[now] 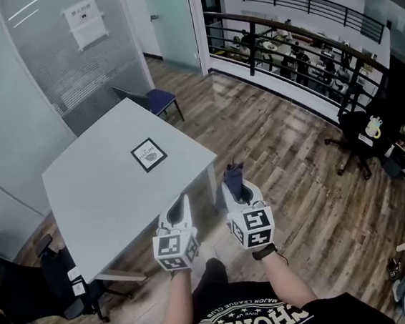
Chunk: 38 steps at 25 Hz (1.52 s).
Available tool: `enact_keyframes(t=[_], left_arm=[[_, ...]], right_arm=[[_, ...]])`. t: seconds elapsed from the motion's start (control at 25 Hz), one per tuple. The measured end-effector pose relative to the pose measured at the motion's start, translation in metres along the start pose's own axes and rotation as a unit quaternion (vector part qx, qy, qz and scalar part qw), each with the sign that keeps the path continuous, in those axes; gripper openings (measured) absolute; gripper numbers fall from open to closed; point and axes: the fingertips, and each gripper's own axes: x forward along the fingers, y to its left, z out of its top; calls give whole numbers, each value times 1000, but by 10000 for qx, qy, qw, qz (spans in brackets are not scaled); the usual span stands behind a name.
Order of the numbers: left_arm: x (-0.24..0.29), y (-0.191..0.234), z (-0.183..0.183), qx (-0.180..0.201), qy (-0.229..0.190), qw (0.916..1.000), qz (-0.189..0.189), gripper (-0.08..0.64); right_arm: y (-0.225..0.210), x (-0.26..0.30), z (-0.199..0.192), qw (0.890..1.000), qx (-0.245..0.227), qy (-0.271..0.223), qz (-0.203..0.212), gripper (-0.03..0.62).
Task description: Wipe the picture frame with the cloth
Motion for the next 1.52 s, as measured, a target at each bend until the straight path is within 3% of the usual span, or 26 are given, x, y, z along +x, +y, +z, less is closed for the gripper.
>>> enact_keyframes(t=[0.28, 0.88, 1.28, 1.52], left_arm=[[79, 83, 4, -225, -79, 9995, 213, 5], [191, 301, 29, -461, -227, 9929, 1071, 5], [223, 390, -38, -817, 460, 9842, 1503, 5], [237, 438, -100, -1052, 991, 9736, 1768, 6]], right_arm=[[4, 124, 2, 9995, -129, 113, 278, 75], [87, 372, 24, 9902, -558, 81, 1278, 75], [114, 486, -20, 9776, -694, 644, 1880, 75], [128, 564, -57, 9572, -1211, 1180, 2351, 77]])
